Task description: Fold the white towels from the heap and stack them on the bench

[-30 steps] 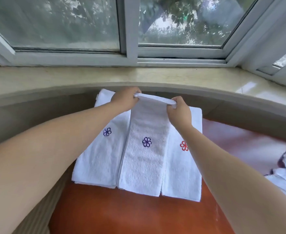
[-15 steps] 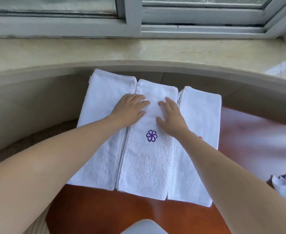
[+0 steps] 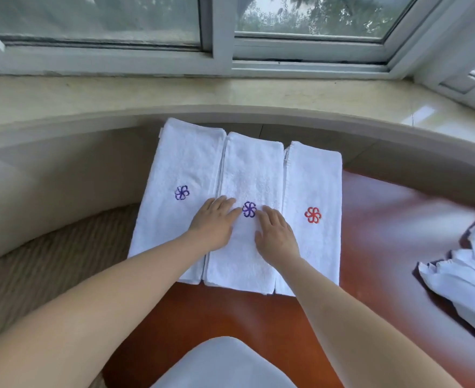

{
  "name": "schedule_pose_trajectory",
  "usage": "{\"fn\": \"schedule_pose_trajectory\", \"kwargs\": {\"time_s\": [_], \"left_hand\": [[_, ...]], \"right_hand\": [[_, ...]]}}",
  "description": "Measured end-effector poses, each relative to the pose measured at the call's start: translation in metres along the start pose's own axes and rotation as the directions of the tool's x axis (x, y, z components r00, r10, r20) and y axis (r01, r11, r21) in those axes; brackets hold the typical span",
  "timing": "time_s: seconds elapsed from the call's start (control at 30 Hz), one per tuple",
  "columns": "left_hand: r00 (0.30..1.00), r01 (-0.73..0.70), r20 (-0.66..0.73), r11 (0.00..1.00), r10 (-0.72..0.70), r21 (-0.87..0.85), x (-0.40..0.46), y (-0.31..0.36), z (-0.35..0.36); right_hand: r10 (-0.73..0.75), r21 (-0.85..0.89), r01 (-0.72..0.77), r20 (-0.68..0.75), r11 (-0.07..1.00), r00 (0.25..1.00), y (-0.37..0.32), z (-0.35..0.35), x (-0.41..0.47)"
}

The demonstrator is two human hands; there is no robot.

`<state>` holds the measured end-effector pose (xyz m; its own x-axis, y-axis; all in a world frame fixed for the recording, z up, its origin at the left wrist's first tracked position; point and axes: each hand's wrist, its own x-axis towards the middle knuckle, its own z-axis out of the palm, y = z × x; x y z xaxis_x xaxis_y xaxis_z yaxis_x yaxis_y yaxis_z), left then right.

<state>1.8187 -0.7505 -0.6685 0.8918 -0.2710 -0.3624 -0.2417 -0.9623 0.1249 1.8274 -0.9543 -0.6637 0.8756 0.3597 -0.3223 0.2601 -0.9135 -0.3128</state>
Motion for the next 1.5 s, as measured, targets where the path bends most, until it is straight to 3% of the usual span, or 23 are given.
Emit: {"fn": "schedule_pose_trajectory", "kwargs": {"time_s": [0.43,0.63,0.87,1.17,1.3,1.5], "left_hand": [[0.987,0.139,0.1,0.981,-0.125,-0.138,-0.152,0.069,0.052],[0.979,0.194,0.1,0.962,-0.177,-0.194,-0.185,0.147,0.047],[0.994,0.109,0.029,0.958,-0.106,-0.264,-0.217,0.309,0.051],[0.997,-0.074,-0.041,0.925,0.063,-0.373,-0.241,0.502,0.047],[0.987,-0.162,-0.076,0.909,0.144,-0.384,-0.241,0.564,0.039],[0.975,-0.202,0.0,0.895,0.22,-0.398,-0.226,0.625,0.048]], "right_hand": [[0.036,-0.019,-0.033,0.204,0.999,0.978,-0.029,0.039,-0.169],[0.087,0.03,-0.092,0.145,0.995,0.986,-0.004,0.027,-0.237],[0.259,0.082,-0.263,0.05,0.961,0.964,0.096,0.025,-0.384],[0.468,0.374,-0.391,-0.139,0.841,0.873,0.201,0.008,-0.536],[0.55,0.444,-0.43,-0.187,0.786,0.814,0.243,-0.001,-0.59],[0.689,0.589,-0.486,-0.176,0.646,0.703,0.295,-0.004,-0.637]]}}
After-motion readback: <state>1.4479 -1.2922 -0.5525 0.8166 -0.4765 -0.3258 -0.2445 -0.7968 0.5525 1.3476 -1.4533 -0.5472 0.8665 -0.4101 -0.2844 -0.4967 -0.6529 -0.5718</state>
